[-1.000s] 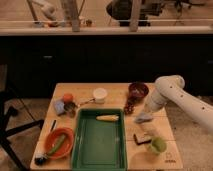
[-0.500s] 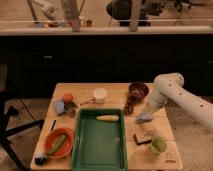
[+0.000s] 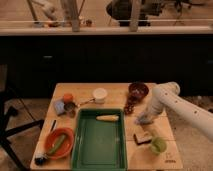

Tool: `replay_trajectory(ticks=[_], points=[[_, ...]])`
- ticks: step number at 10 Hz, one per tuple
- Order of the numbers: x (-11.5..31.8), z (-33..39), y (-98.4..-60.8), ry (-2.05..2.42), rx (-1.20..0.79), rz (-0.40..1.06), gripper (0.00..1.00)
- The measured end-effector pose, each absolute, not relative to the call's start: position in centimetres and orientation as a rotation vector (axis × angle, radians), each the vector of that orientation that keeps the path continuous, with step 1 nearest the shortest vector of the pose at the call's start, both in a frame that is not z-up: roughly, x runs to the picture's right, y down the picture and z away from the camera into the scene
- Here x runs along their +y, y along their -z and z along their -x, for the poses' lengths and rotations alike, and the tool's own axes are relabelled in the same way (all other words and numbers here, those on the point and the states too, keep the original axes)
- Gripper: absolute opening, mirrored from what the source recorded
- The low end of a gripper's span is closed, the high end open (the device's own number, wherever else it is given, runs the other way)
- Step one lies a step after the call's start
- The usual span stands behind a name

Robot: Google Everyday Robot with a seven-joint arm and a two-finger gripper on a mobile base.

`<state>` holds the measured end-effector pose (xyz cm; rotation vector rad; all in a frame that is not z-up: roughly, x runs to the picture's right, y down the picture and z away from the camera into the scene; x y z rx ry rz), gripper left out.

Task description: Place towel in tray

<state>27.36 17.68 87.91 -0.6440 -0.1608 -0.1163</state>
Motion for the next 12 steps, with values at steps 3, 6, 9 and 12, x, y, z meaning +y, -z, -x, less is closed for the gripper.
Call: replay_trajectory(ticks=[3, 6, 9, 12], points=[[17.3, -26.8, -88.0, 0.138, -0.155, 0.637, 0.8], [17.1, -26.6, -87.8, 0.142, -0.158, 0.636, 0.8], [18.1, -27.1, -88.3, 0.126, -0.173, 0.661, 0.75], [18.6, -27.5, -88.5, 0.115, -0.179, 0.669, 0.49]])
